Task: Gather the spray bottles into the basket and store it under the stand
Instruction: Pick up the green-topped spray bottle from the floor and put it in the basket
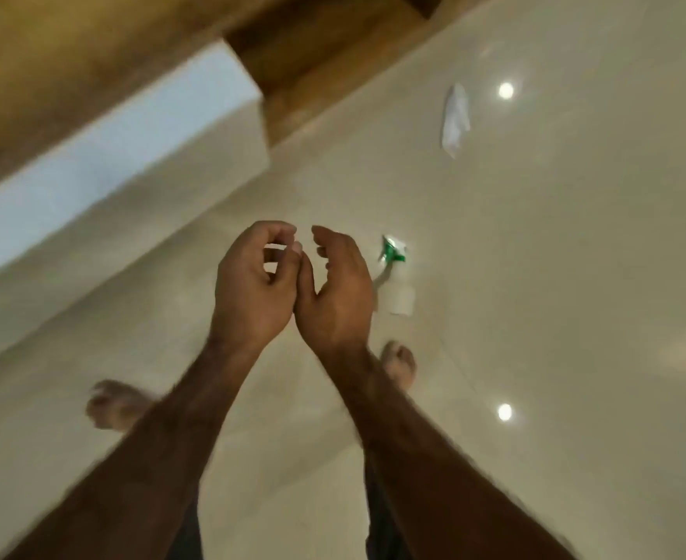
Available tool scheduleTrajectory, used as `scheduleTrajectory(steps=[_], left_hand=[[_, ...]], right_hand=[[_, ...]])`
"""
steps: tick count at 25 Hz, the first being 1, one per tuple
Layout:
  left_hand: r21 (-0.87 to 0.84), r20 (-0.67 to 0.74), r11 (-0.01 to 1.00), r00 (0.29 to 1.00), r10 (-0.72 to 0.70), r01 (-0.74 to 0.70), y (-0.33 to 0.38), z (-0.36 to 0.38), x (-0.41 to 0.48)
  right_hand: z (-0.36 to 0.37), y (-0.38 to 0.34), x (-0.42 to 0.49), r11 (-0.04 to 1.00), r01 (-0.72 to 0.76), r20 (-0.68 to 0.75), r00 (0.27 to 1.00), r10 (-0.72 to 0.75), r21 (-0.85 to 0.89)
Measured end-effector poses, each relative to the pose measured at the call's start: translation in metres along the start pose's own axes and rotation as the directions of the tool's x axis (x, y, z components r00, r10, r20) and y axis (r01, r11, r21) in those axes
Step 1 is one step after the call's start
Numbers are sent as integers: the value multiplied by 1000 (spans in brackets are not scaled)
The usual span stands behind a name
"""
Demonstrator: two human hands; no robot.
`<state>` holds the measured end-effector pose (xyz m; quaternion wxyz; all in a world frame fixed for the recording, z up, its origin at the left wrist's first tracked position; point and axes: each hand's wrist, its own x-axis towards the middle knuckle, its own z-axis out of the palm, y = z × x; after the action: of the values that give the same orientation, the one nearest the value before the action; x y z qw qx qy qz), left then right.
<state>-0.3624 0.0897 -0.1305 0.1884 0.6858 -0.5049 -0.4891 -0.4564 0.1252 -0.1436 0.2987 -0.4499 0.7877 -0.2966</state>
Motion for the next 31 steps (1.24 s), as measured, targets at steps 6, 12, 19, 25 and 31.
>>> scheduleTrajectory(steps=[6,12,19,25,31], left_hand=[[154,351,973,911,-218,173,-38,216,13],[290,373,833,745,-552,471,-112,302,43],[98,394,763,679,-620,640,-146,345,68],[68,398,770,690,-604,635,-129,324,53],[12,410,850,773,-484,527,-52,257,41]], right_hand=[[-67,221,32,951,-276,-52,961,271,-142],[-57,356,43,800,-529,176,791,586,-284],[-17,389,59,783,-599,354,705,615,-167],[-35,361,53,797,-589,352,725,593,-129],[-75,267,51,845,-534,271,809,521,-29]])
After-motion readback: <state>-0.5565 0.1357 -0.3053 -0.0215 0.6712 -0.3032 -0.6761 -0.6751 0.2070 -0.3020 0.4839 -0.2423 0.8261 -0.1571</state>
